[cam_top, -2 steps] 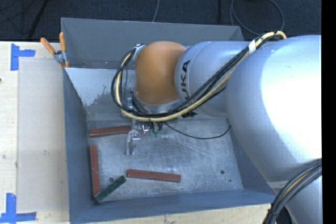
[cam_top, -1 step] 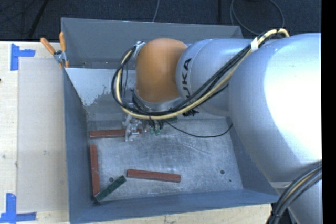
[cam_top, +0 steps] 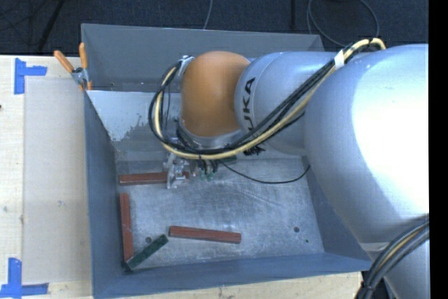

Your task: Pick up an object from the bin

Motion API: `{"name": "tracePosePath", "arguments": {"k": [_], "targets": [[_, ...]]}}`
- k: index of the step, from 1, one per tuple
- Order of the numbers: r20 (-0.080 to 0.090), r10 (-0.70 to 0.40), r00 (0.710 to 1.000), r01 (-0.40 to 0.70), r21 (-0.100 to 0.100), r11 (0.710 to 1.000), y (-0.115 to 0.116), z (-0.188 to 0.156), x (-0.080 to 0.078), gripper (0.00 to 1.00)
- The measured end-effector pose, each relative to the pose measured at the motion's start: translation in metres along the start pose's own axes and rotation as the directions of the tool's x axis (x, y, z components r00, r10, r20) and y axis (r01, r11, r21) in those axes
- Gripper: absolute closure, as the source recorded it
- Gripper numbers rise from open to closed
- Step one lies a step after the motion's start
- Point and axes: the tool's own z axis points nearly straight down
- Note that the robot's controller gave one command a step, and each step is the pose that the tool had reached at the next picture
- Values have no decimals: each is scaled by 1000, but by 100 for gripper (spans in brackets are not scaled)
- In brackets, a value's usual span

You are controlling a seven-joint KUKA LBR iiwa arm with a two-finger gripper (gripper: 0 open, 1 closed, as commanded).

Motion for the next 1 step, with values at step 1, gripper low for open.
{"name": "tracePosePath", "arguments": {"k": [1], "targets": [[-2,0,1000,0,1,1000,0,-2,0,100]]}}
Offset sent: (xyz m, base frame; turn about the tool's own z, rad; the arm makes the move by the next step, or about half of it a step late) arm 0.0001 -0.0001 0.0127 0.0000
